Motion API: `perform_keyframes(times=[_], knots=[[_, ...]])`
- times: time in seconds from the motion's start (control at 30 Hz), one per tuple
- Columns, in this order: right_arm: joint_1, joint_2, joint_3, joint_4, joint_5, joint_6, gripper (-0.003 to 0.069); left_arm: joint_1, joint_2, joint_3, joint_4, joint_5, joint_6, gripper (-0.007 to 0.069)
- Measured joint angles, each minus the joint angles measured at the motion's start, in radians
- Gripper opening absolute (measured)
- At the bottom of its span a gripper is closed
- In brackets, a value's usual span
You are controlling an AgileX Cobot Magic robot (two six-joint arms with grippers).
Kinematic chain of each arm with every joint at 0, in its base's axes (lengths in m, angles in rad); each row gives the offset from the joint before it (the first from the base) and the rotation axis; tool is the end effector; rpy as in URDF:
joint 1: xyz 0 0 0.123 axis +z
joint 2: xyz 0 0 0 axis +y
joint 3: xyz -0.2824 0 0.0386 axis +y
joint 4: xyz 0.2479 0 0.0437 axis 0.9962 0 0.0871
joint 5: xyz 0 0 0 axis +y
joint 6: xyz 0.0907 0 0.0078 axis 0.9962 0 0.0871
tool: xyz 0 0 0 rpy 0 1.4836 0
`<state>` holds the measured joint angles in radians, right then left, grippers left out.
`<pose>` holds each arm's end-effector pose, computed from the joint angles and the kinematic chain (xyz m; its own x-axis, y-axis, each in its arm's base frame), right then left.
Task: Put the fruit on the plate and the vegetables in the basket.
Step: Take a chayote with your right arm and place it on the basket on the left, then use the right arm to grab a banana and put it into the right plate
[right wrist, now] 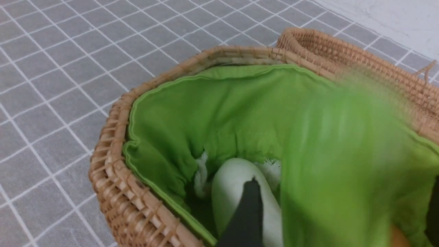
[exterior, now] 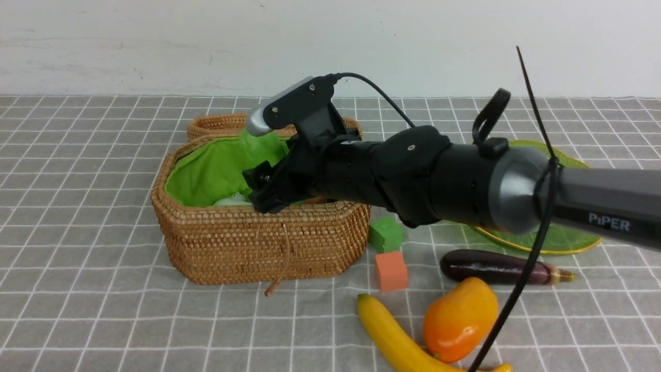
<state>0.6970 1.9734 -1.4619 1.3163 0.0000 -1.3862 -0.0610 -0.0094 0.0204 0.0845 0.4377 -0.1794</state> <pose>0.3578 0.2997 0.2470 -0.2701 -0.3172 -0.9091 -0.6624 0.7464 -0.0637 0.0508 0.0002 0.1677 -0.3527 -0.0812 -0.9322 -0.0087 0.9965 -0.0835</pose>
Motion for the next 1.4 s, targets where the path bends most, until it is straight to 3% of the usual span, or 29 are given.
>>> perform_keyframes(times=[0.23,0.33,0.37,0.43,0.5,0.57,0.6,0.7,0.77,0.87,1.1,1.17,1.3,1.4], knots=[[0.001,-0.049,0.000,0.015,0.137,0.000,0.0650,0.000,0.000,0.000,0.000,0.000,0.000,0.0102],[0.001,-0.101,0.000,-0.006,0.329,0.001,0.0611,0.000,0.000,0.000,0.000,0.000,0.000,0.0102],[0.001,-0.133,0.000,-0.049,0.476,0.012,0.0596,0.000,0.000,0.000,0.000,0.000,0.000,0.0105],[0.001,-0.169,0.000,-0.121,0.598,0.050,0.0589,0.000,0.000,0.000,0.000,0.000,0.000,0.0109],[0.003,-0.243,-0.001,-0.350,0.754,0.241,0.0592,0.000,0.000,0.000,0.000,0.000,0.000,0.0113],[0.003,-0.271,-0.001,-0.452,0.791,0.359,0.0596,0.000,0.000,0.000,0.000,0.000,0.000,0.0113],[0.002,-0.295,0.002,-0.622,0.824,0.502,0.0604,0.000,0.000,0.000,0.000,0.000,0.000,0.0114],[0.000,-0.318,0.046,-0.901,0.859,0.763,0.0605,0.000,0.000,0.000,0.000,0.000,0.000,0.0120],[-0.001,-0.315,0.105,-1.033,0.861,0.884,0.0605,0.000,0.000,0.000,0.000,0.000,0.000,0.0122],[-0.003,-0.295,0.194,-1.136,0.840,0.977,0.0600,0.000,0.000,0.000,0.000,0.000,0.000,0.0123],[-0.008,-0.179,0.304,-1.223,0.710,1.012,0.0556,0.000,0.000,0.000,0.000,0.000,0.000,0.0125],[-0.008,-0.133,0.304,-1.228,0.688,1.012,0.0492,0.000,0.000,0.000,0.000,0.000,0.000,0.0129],[-0.008,-0.117,0.304,-1.209,0.716,1.015,0.0293,0.000,0.000,0.000,0.000,0.000,0.000,0.0134],[-0.008,-0.145,0.288,-1.161,0.762,1.015,0.0313,0.000,0.000,0.000,0.001,0.000,0.000,0.0137]])
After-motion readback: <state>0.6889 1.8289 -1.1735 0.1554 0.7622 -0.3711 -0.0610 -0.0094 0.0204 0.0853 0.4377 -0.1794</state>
